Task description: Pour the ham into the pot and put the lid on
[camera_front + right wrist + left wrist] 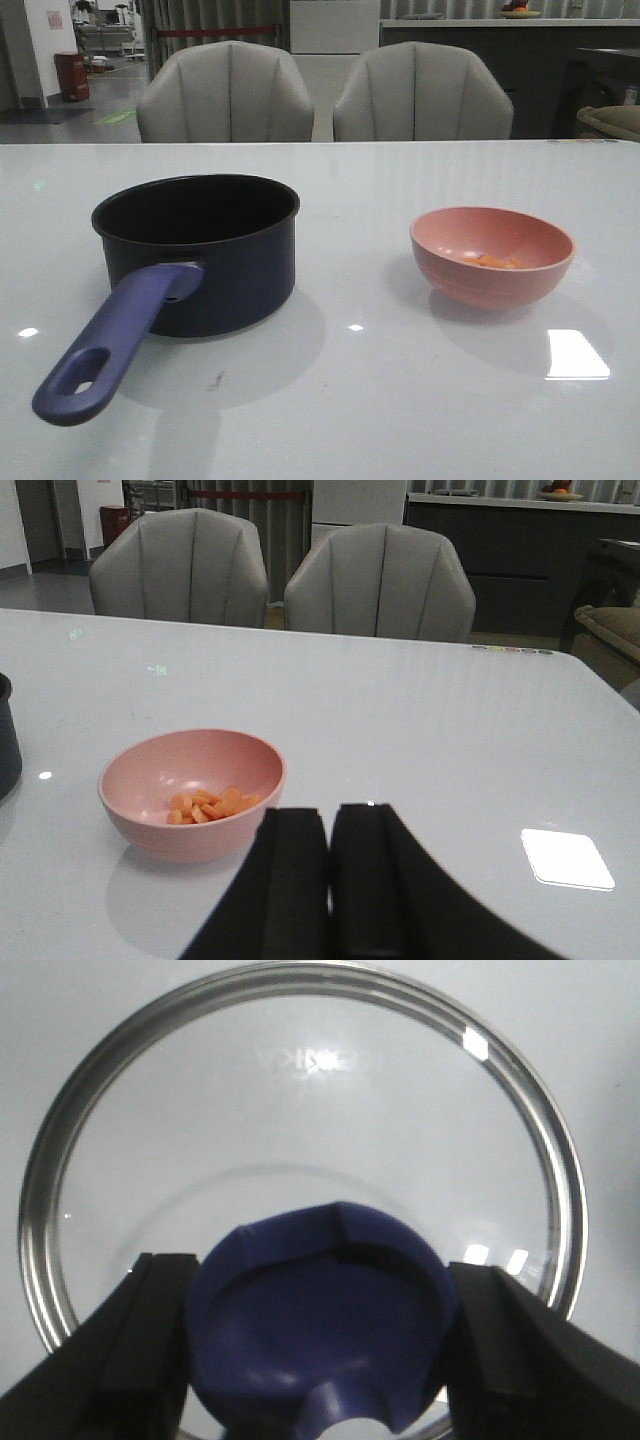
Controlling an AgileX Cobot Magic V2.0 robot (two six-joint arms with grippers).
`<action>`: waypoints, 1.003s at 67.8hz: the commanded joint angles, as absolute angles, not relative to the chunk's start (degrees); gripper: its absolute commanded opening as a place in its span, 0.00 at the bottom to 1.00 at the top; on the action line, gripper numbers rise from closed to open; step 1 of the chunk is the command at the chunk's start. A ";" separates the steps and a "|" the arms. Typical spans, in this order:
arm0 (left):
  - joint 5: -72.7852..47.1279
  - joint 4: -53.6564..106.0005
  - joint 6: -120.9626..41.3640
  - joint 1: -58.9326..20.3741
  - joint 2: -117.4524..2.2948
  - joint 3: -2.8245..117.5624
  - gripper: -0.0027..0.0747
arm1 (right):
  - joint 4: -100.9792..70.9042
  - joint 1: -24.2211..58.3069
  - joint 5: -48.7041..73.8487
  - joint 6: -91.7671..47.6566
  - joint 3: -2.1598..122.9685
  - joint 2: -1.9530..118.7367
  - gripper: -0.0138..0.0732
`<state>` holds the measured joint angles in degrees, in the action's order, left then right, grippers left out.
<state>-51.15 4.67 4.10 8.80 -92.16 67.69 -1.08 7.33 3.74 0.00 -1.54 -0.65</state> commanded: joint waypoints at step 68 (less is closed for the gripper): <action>-42.38 7.63 0.56 8.54 -96.06 67.09 0.79 | -0.56 5.89 -0.59 0.00 -1.25 -1.76 0.35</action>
